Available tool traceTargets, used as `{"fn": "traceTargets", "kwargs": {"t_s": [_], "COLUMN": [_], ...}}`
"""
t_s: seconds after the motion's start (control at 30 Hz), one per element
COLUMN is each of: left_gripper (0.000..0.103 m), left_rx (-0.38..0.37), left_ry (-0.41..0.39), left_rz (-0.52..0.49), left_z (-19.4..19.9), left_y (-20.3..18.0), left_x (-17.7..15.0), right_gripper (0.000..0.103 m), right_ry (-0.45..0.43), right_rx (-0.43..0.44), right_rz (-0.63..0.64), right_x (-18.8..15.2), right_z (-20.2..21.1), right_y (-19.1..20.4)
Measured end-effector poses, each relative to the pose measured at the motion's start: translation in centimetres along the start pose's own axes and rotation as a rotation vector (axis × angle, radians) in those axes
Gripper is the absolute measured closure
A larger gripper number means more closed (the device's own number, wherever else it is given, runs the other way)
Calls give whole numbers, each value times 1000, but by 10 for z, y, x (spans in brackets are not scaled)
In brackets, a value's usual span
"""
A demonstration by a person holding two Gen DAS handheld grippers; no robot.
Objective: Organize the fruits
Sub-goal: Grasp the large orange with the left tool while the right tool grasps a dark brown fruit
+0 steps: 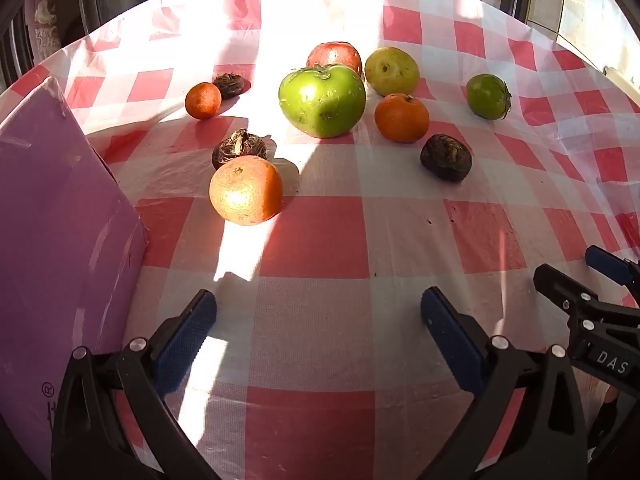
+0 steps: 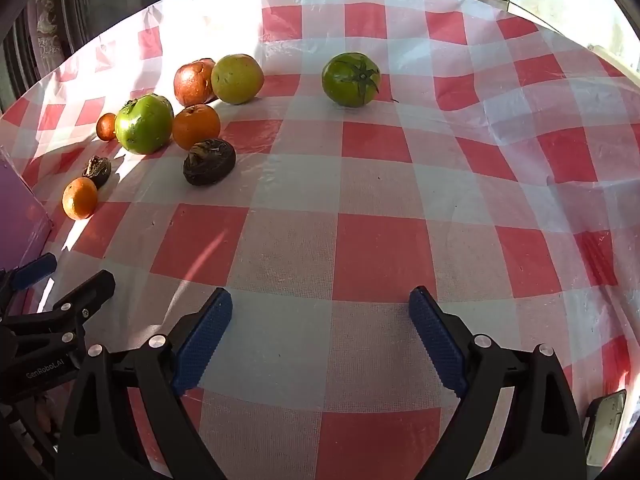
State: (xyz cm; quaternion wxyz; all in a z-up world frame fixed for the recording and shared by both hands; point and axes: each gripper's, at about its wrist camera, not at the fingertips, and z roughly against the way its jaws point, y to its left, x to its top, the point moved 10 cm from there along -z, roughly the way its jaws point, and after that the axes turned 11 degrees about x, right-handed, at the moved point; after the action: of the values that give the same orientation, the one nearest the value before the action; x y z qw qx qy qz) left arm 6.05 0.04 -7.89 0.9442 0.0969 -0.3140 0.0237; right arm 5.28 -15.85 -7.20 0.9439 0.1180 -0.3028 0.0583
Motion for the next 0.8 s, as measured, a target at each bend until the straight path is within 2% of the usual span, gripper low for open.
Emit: {"fn": "traceTargets", "kwargs": {"t_s": [0.17, 0.3, 0.43, 0.57, 0.8], "left_gripper": [1, 1, 1, 2, 19], "left_rx": [58, 76, 96, 90, 93], "left_ry": [37, 41, 50, 45, 26], "left_rz": [83, 104, 136, 123, 132], "left_z": [-3, -8, -20, -29, -42], "left_y": [10, 17, 27, 24, 29], "left_x": [0, 6, 20, 34, 57], "right_gripper": [16, 16, 16, 26, 37], "right_ry": [30, 68, 52, 67, 53], "right_rx": [89, 139, 166, 214, 218], "right_rz": [119, 204, 281, 289, 252], "right_x": [25, 52, 83, 87, 86], "right_z": [-32, -56, -76, -84, -78], "right_y": [23, 40, 60, 64, 57]}}
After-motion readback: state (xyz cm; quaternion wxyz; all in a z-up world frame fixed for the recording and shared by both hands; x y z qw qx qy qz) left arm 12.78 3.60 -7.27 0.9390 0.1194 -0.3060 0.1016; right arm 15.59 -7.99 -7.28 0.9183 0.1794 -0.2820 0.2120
